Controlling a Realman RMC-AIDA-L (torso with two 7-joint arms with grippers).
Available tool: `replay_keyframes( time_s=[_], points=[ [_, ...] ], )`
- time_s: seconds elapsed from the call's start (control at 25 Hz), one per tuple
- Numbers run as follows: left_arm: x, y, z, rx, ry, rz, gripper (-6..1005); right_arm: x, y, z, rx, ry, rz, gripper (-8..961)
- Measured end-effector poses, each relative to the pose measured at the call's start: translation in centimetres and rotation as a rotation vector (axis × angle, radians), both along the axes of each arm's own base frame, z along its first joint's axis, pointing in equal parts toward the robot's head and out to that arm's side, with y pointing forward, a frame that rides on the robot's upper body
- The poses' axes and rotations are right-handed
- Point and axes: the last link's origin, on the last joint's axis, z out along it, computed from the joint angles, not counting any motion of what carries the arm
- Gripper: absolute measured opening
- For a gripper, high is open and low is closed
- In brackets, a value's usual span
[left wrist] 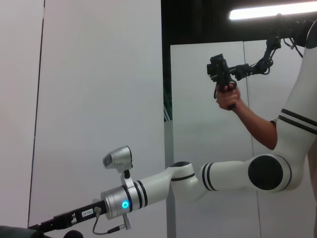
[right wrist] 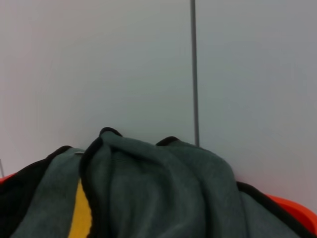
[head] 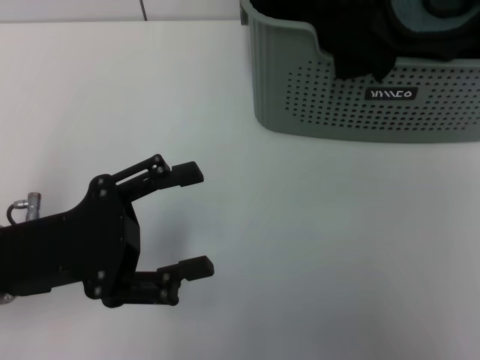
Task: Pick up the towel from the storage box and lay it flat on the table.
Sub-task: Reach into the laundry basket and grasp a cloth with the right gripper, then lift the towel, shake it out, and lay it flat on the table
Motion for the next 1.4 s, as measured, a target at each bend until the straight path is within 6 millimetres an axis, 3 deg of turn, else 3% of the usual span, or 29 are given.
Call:
replay_keyframes(
  time_s=[0.12,0.28,0.56,0.72,1.04,1.24,1.4],
  points=[
    [0.0,0.0,0.0,0.000,-0.001,0.000,895,-0.7,-0.2,0.0,-0.009,-0.011,0.034,20],
    [0.0,0.0,0.0,0.000,-0.004,0.000,895,-2.3,-1.1,0.6,-0.002,-0.014,0.118,6],
    [0.3,0.0,-0.3,0.005,-0.011,-0.008,894,-7.2,-4.6,1.5,-0.065,0.139,0.486,-1],
    [0.4,0.0,-0.4,0.000,-0.009,-0.013,894,-8.9,-5.7,1.2,-0.117,0.186,0.610,-1],
    [1.9,0.5,-2.4,-0.080,0.012,-0.076,894,-13.4,-7.5,-1.3,-0.186,0.343,0.854,-1],
    [3.0,0.9,-3.7,-0.128,0.011,-0.115,894,-16.0,-7.5,-2.9,-0.210,0.402,0.961,-1],
    [3.3,1.2,-4.5,-0.068,-0.033,-0.118,894,-17.4,-7.2,-4.6,-0.226,0.417,0.997,-1]
  ],
)
